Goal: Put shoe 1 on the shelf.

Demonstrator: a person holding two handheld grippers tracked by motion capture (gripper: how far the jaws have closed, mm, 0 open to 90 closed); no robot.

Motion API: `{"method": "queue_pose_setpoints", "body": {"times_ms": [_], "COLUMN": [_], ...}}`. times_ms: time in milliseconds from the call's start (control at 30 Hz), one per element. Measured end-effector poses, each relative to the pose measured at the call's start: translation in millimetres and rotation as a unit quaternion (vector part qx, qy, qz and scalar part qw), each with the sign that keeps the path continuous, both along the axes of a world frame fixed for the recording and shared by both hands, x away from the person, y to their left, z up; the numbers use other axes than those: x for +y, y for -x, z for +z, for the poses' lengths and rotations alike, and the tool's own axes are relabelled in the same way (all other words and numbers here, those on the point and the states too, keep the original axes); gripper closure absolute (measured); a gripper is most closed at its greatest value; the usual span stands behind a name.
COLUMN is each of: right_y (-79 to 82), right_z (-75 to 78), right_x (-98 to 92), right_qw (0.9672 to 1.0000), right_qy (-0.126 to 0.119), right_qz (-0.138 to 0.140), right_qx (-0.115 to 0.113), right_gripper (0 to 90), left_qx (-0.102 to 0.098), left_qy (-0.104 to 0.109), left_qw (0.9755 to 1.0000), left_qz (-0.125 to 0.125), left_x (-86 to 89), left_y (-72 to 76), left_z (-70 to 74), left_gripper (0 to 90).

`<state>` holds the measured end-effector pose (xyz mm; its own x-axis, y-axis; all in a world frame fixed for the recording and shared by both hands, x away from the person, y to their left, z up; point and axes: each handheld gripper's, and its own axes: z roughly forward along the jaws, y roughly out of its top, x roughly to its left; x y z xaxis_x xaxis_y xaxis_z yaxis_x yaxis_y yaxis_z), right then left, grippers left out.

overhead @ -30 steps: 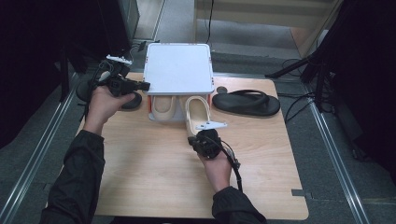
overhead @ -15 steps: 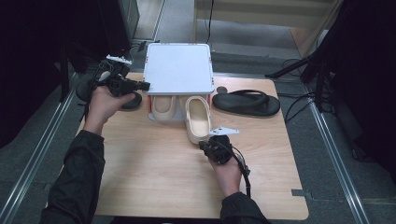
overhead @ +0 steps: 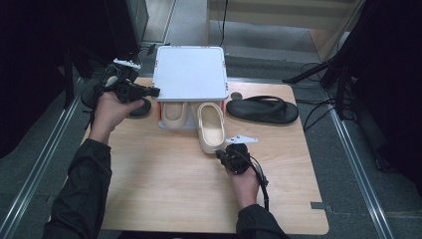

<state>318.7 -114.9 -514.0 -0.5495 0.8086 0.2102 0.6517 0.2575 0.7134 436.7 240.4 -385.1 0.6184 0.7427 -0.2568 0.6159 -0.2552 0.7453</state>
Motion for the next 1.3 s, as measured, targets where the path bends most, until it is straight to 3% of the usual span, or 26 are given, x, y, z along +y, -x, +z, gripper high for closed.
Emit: {"method": "queue_pose_setpoints", "body": {"times_ms": [367, 800, 1300], "right_y": [-4.2, -20.0, -53.2], "right_z": [0.5, 0.1, 5.6], "right_x": [4.2, 15.8, 34.6], "right_qw": [1.0000, 0.9999, 0.9998], "right_qy": [0.002, 0.011, 0.014], "right_qz": [0.001, 0.006, 0.003], "right_qx": [0.003, 0.002, 0.010], "right_gripper": [90.0, 90.0, 90.0], "left_qx": [-0.001, -0.001, -0.002], "left_qy": [0.000, 0.003, 0.003], "left_qw": [1.0000, 1.0000, 1.0000], "left_qz": [0.000, -0.002, -0.003], "left_x": [-0.1, 0.8, 0.9], "left_y": [0.1, -0.2, -0.2], "left_z": [-0.1, -0.7, -0.7], "left_gripper": [89.9, 89.9, 89.8]}}
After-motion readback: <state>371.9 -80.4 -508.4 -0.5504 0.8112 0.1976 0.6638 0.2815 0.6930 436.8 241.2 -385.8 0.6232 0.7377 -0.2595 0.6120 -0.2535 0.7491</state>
